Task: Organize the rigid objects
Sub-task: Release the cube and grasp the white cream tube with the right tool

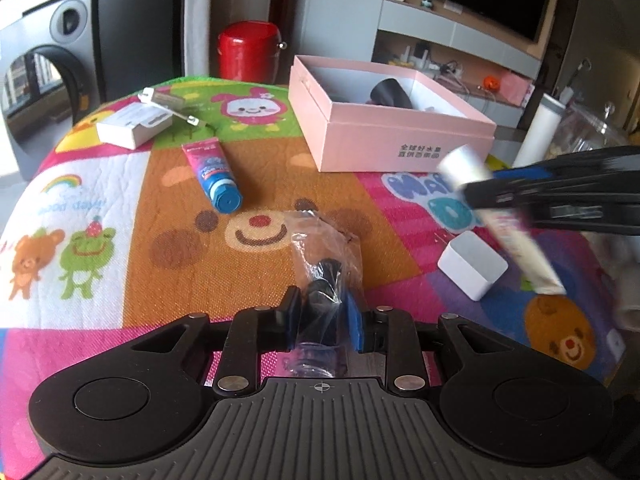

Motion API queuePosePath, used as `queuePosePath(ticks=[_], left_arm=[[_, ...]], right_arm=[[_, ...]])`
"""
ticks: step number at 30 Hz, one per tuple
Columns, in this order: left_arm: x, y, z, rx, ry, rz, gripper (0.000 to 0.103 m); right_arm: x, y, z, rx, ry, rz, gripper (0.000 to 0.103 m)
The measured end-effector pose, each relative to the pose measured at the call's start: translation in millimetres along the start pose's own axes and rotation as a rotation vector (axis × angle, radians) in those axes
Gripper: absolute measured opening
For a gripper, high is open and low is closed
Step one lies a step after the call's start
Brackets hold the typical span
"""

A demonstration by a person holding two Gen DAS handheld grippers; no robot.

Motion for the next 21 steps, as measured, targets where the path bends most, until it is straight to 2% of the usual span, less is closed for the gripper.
queuePosePath(ticks=[4,7,9,11,12,16,21], left_arm=[[7,1,0,0.000,-0.039,0.045,0.028],[10,1,-1,-0.010,-0.050,0.062,0.027],[10,2,-4,-0.027,-0.001,0.046,0.025],[9,4,-9,-0.049,0.106,-0.007,0.024],[8,5,-12,-0.052,0.138,-0.027,0.023],[10,4,-27,-0.002,0.137,0.003,0.023],[17,-16,-49,0.035,0.200,-0.009,0.023]], right_arm=[[5,7,-46,0.078,0.026,0.018,0.027],[9,11,-64,0.118,0.049,0.036,0.027],[12,13,-68,0.119,0.062,0.047,0.027],[13,15,-72,0.124,0.085,0.045,0.027],[15,16,-75,0.129,0.096,0.045,0.027],[20,20,-90,0.155,0.111,0.055,0.027],[27,20,-102,0.186,0.124,0.070,0.027]])
Point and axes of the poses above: each gripper's, at about its wrist camera, not at the fingertips, and z roughly the way its jaws point, x to its right, y to its underside, the point moved 6 cm from there along z, roughly the way its jaws point, and after that the axes turned 10 degrees about -z, right-handed, at the moved point
